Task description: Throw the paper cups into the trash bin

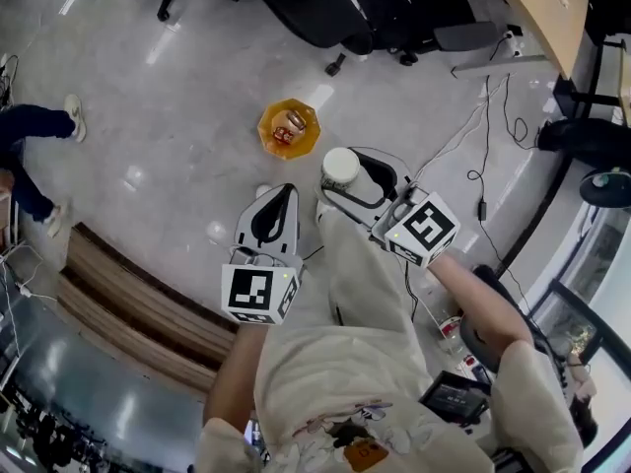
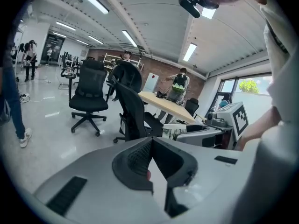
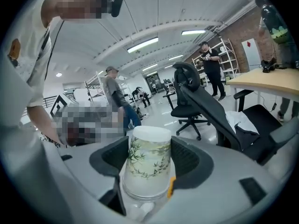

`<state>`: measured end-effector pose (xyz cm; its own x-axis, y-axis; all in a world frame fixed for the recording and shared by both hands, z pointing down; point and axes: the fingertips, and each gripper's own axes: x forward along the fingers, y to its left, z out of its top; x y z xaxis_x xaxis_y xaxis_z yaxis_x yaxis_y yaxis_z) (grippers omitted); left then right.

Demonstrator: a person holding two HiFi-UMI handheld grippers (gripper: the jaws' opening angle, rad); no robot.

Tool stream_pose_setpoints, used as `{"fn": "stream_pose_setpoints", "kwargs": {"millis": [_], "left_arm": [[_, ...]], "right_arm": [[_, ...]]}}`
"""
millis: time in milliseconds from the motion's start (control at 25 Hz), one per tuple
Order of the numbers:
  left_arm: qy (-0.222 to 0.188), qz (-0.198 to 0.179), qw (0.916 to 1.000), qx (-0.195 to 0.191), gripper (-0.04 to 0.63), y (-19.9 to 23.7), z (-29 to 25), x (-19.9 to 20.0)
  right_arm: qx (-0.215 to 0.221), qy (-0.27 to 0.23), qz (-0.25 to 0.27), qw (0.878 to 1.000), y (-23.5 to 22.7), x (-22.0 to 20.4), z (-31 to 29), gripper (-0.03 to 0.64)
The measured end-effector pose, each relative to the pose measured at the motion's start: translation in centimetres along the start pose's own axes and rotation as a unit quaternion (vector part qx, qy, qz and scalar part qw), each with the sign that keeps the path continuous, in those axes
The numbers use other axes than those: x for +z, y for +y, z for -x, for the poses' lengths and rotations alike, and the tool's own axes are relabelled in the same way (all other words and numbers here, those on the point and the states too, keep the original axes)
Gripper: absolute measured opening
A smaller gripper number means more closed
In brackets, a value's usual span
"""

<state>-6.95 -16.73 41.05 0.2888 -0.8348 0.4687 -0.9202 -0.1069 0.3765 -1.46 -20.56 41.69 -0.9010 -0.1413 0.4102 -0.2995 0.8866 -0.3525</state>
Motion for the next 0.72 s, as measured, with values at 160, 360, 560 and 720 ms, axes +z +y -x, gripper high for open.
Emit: {"fn": "stream_pose_setpoints", "kwargs": {"millis": [160, 360, 560, 720], "left_arm": [[0.016, 0.011, 0.9997, 0.014, 0.005, 3.7, -2.1, -4.5], [0.034, -0.001, 0.9993, 0.015, 0.005, 6.9, -4.7, -9.6], [0.043, 0.016, 0.9988, 0.017, 0.005, 10.8, -7.3, -14.5], [0.037, 0.018, 0.9989, 0.023, 0.005, 14.2, -8.9, -18.3]], "right_arm": [[-0.002, 0.026, 0.010, 1.000, -1.0, -4.0, -3.4, 0.291], [-0.013, 0.044, 0.007, 0.999, -2.6, -9.6, -7.4, 0.291], [0.001, 0.057, 0.005, 0.998, -3.5, -15.5, -12.2, 0.291], [-0.005, 0.073, 0.016, 0.997, -5.0, -20.1, -16.4, 0.291]]}}
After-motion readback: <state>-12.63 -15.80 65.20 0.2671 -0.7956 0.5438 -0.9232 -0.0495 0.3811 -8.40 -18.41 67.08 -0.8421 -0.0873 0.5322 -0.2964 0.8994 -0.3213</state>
